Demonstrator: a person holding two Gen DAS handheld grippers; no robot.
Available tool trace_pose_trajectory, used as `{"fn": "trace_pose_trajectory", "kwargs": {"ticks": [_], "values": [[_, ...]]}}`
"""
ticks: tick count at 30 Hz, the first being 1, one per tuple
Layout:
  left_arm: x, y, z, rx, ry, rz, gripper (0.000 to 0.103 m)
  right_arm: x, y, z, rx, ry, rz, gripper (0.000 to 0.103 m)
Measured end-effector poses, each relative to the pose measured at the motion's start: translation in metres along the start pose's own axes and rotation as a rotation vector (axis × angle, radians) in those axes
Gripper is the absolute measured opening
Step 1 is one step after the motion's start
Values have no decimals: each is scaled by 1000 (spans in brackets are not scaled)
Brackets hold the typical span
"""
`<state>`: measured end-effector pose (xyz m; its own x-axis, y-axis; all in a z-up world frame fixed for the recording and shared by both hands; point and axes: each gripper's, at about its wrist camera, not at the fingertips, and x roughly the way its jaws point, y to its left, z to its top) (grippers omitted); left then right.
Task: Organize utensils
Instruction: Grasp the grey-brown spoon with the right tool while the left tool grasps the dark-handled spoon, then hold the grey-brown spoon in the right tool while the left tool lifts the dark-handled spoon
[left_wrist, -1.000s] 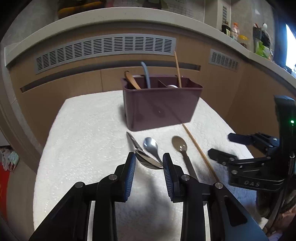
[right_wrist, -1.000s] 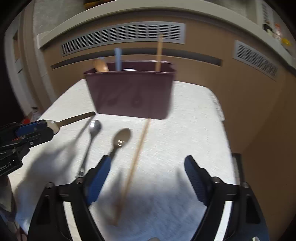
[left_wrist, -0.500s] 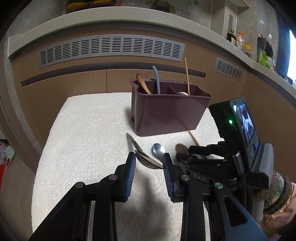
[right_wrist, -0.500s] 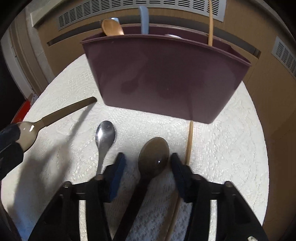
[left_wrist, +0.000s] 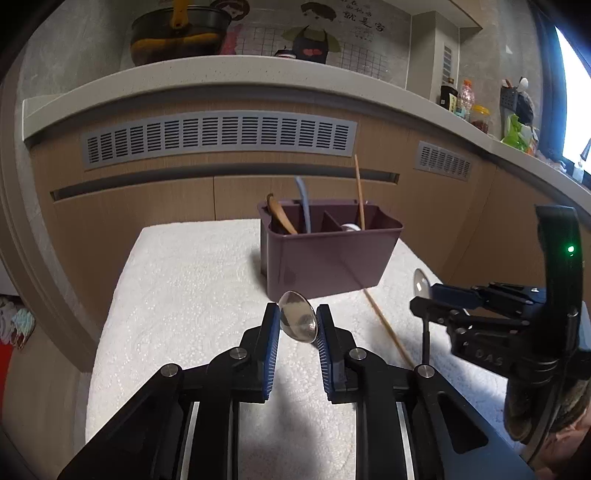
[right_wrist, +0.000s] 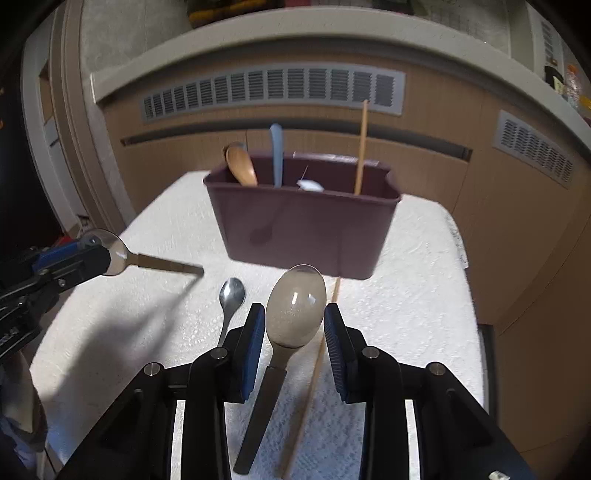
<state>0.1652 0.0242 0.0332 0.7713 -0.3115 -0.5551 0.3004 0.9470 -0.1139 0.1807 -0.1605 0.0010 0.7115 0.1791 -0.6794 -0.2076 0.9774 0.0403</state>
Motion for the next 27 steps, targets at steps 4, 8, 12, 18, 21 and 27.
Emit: {"fn": "trace_pose_trajectory", "kwargs": {"ticks": [4,8,12,18,21,27], "values": [[-5,-8,8,21,-15,-17,16,-19,-10,6,25,-51,-4,29],[-9,-14,15,30,-26,-35,13,-35,-18,18,38,-99,-11,29],[-14,-17,22,34,-37,-44,10,-50,-20,23,34,-145,-17,29],[-23,-20,28,39,-53,-60,7,-66,-19,29,21,-187,-20,29],[-27,-19,30,42,-61,-52,6,-71,-18,31,12,-203,-26,29],[-14,-5,15,38,61,-48,8,-72,-17,28,-7,-186,-34,29]]}}
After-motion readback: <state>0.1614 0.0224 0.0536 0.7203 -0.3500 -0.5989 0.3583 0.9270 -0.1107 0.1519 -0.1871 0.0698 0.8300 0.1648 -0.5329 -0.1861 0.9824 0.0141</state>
